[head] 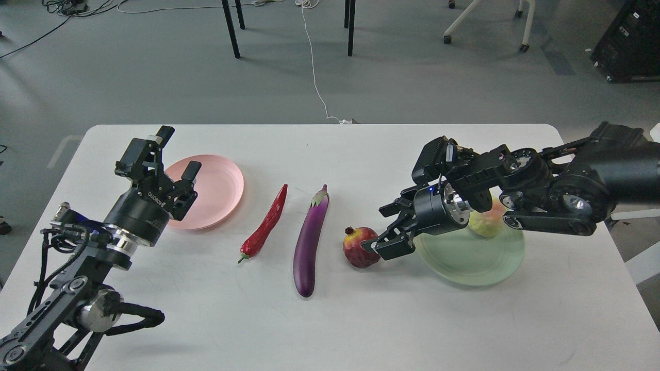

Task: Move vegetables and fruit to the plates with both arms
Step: 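Release the peach and move the right gripper to the red fruit, then grasp the red fruit and place it on the green plate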

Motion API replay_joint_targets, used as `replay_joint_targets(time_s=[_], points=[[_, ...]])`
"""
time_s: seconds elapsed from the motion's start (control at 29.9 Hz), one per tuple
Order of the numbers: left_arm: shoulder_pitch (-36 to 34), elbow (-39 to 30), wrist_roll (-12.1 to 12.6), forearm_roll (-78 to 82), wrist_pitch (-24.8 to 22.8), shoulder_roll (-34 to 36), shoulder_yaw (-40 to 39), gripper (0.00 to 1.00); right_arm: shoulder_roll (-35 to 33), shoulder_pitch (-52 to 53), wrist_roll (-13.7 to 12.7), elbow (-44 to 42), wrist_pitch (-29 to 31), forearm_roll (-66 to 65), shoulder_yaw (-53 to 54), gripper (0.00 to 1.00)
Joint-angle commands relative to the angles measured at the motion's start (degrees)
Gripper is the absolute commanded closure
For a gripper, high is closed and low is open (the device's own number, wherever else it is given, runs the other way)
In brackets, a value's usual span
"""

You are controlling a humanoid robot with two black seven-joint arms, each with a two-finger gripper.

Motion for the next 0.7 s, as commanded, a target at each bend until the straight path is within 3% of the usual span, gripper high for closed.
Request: replay_joint_targets(time_s=[0.0,0.27,0.3,0.4,0.47,0.67], points=[[0.0,0.0,0.0,0.0,0.0,-0.1,-0.1,0.02,3.2,-1.6,0.0,-2.8,-0.5,1.1,-0.1,0.05],[0.4,0.0,0.0,0.0,-0.1,0.1,-0.6,0.02,7.5,-4.1,0.0,-7.4,-0.9,1.7,-0.6,0.1],[0.4,0.0,0.0,0.0,-0.1,0.1,-0.6,0.02,7.7,-4.2,0.0,-7.6,-0.9,1.8,-1.1,0.14],[0.4,0.0,0.0,0.0,-0.1,0.1,-0.7,0.02,8.0,-4.2,0.0,-7.8,-1.0,1.8,-2.7,0.4],[0.4,0.0,0.0,0.0,-0.1,0.1,-0.7,0.02,7.8,-4.2,0.0,-7.7,-1.0,1.8,-2.8,0.52],[0.4,0.0,0.0,0.0,-0.1,0.1,-0.8,0.02,5.8,-3.0,0.0,-6.9,-1.6,2.2,-2.5,0.57]])
